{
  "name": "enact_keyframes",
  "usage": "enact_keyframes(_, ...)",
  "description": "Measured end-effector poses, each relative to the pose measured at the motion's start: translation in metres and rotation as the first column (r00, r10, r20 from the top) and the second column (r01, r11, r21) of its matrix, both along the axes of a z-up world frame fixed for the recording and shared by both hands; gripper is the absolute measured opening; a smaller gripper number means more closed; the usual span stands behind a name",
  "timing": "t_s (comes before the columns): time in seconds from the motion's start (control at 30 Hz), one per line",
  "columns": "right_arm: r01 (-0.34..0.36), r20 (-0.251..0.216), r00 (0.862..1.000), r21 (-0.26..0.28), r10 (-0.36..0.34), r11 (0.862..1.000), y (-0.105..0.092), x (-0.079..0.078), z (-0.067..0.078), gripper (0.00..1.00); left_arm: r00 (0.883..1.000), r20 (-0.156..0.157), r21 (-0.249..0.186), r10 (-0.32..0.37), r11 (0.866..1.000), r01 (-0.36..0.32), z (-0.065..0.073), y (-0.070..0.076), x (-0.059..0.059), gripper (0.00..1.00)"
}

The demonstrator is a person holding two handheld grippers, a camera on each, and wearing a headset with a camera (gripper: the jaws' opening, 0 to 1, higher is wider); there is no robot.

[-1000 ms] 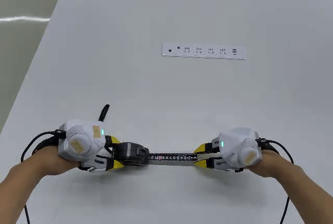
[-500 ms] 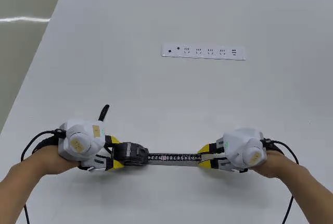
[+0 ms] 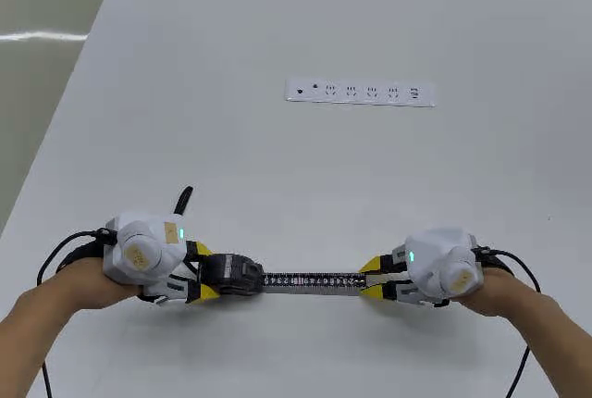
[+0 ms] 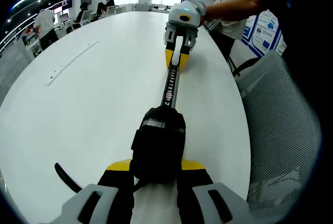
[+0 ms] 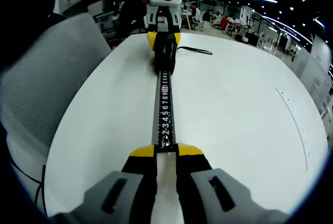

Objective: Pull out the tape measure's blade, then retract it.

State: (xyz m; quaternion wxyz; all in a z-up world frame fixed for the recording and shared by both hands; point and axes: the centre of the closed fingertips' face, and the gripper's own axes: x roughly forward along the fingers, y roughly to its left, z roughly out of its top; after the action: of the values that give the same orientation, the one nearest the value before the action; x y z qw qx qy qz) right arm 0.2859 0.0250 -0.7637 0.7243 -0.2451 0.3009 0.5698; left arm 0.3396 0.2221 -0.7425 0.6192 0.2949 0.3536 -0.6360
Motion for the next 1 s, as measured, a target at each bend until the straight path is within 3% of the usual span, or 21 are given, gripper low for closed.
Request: enact_keyframes(1.0,0.018,0.002,1.0,-0.017,-0.018,1.0,-0.016,-0.005,0.0,0.11,1.0,-0.004,0.013,-0.007,1.0,0.007,0.0,-0.001,-0.001,0.28)
